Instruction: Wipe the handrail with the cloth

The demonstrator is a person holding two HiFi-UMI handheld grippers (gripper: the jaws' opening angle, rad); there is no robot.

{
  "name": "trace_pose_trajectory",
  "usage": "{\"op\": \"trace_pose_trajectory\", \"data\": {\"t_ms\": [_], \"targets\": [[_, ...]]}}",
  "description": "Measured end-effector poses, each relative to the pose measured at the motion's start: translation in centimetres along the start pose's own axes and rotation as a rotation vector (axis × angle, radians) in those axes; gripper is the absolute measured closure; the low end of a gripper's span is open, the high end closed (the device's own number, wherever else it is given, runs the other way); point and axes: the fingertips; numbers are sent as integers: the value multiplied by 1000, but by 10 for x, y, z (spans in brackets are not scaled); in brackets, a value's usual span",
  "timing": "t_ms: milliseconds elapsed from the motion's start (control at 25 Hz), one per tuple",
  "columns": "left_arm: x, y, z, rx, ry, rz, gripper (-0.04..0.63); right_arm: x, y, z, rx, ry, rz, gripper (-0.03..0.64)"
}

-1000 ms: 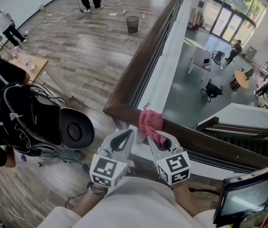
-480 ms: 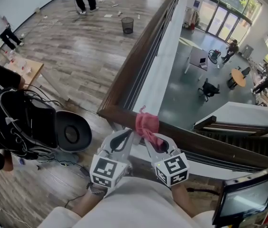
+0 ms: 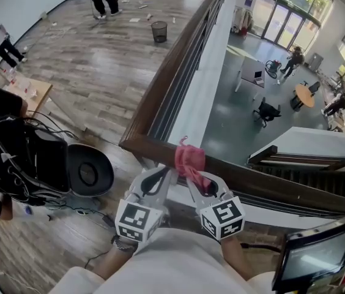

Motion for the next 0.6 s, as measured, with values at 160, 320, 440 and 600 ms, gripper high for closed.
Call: {"op": "trace_pose_trajectory", "data": {"t_ms": [160, 320, 440, 600], "targets": [[-6, -7, 2, -2, -5, -7, 589, -8, 3, -4, 5, -11, 4, 554], [-13, -10, 8, 6, -5, -11, 589, -13, 10, -3, 8, -13, 8, 555], [-18, -15, 7, 13, -2, -14, 589, -16, 12, -6, 7, -13, 13, 555], [-22, -19, 8, 15, -7, -18, 589, -18, 15, -8, 6, -13, 15, 555]]}}
Point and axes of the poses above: the fingertips, and each gripper's own axes: y backward along the fingers, x to its left, z out of its top, and after that the axes turned 15 degrees about x, right-handed
